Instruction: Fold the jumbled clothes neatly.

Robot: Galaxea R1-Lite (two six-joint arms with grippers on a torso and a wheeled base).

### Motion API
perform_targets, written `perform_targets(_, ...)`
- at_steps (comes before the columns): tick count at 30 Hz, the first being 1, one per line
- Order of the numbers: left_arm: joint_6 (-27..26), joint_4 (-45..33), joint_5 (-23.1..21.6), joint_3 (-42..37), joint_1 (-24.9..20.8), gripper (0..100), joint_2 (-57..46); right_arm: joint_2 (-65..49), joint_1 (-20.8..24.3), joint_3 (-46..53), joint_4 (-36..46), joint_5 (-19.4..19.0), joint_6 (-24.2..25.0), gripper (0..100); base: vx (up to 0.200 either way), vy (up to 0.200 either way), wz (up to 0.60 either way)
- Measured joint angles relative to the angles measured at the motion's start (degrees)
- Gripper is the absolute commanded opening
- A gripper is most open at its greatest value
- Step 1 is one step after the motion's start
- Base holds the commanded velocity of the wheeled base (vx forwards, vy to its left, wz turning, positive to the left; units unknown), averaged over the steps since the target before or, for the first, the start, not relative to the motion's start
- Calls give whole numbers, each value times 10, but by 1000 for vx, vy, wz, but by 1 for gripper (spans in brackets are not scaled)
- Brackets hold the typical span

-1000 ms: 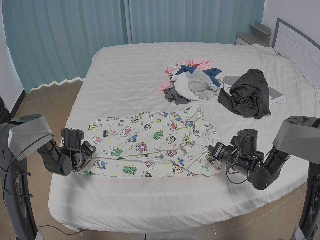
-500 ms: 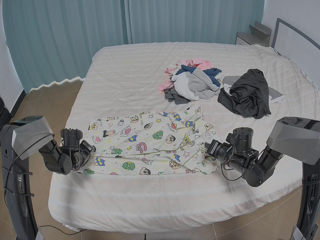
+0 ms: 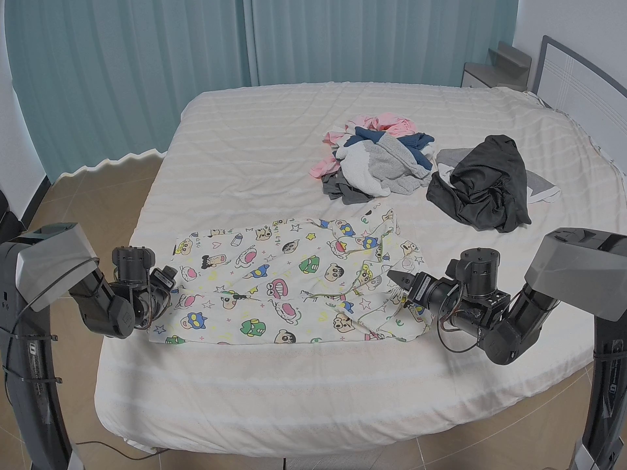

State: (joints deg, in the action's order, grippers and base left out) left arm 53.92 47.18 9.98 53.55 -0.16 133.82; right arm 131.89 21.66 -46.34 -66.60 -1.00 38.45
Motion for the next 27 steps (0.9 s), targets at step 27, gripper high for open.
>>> perform_targets(27, 150, 19, -220, -261, 10, 100, -231, -103, 89, 121, 68, -11, 180, 100, 0, 0, 0)
